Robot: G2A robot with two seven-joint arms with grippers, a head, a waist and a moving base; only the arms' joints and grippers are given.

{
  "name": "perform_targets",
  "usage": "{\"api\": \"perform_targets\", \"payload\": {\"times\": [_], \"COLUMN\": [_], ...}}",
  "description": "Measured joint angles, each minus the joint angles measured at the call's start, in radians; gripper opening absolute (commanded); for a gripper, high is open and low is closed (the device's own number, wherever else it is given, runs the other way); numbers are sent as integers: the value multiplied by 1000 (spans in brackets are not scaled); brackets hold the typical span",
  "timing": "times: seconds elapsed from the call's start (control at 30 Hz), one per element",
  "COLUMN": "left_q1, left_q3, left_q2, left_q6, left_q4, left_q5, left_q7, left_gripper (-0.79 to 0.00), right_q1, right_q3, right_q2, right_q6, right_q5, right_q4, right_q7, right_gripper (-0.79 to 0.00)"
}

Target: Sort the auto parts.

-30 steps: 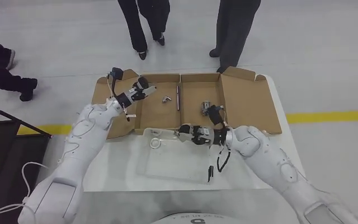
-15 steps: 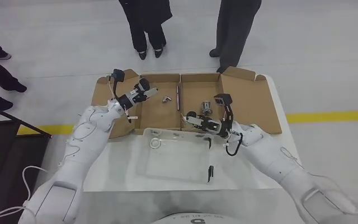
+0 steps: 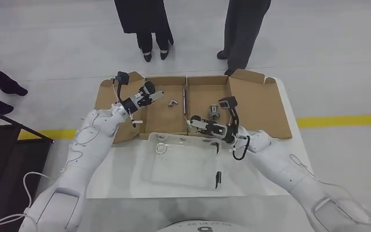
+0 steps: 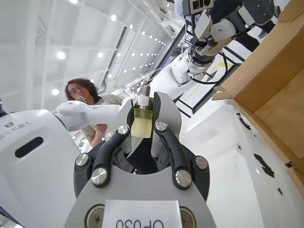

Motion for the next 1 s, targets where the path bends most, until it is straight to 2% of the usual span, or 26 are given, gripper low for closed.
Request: {"api": "perform_targets", "payload": {"times": [0.13, 0.27, 0.37, 0.57, 0.7, 1.0], "left_q1": [0, 0, 0, 0, 0, 0], "left_q3": [0, 0, 0, 0, 0, 0], "left_q2": [0, 0, 0, 0, 0, 0], "left_q6": [0, 0, 0, 0, 0, 0], "left_q4": [0, 0, 0, 0, 0, 0], "left_q5": [0, 0, 0, 0, 0, 0], "left_q7": [0, 0, 0, 0, 0, 0], "left_gripper": [0, 0, 0, 0, 0, 0], "right_q1": [-18, -42, -50, -43, -35, -35], "right_q3": [56, 128, 163, 197, 214, 240], "right_q2": [13, 19, 15, -6, -19, -45], "right_q6": [105, 261, 371, 575, 630, 655], "right_q5": [250, 521, 669, 890, 940, 940], "right_q4": [-49, -76, -59, 4, 46, 79], "right_q7": [164, 350, 450, 549, 577, 609], "right_gripper": [-785, -785, -785, -785, -785, -785]}}
